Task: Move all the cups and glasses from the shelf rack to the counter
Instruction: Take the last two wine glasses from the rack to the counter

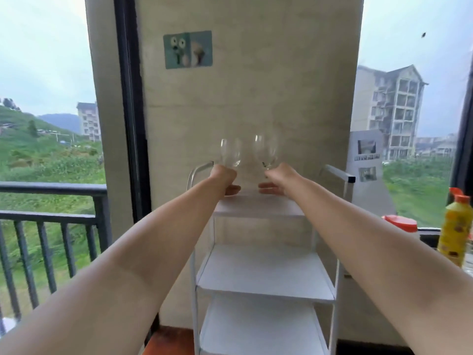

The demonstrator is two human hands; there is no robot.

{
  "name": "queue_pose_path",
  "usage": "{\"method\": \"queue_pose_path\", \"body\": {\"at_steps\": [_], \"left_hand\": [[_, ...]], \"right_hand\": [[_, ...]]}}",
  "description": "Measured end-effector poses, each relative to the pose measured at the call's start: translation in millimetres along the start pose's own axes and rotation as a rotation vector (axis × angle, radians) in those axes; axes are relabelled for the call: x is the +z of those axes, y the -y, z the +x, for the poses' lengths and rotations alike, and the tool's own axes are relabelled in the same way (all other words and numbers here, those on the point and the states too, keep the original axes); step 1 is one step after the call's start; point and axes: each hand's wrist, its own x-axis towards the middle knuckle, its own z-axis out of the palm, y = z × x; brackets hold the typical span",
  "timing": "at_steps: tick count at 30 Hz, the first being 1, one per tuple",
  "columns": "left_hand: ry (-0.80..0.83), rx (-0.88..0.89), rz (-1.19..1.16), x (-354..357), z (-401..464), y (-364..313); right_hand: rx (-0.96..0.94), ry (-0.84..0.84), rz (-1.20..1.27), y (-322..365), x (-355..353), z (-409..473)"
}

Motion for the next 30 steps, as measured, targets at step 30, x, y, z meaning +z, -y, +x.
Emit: {"method": "queue_pose_path", "body": {"at_steps": [30], "left_hand": [[0.207, 0.126, -0.256, -49, -183, 16]], "right_hand": [[-0.157, -0.144, 0.115, 4, 11, -176]]}}
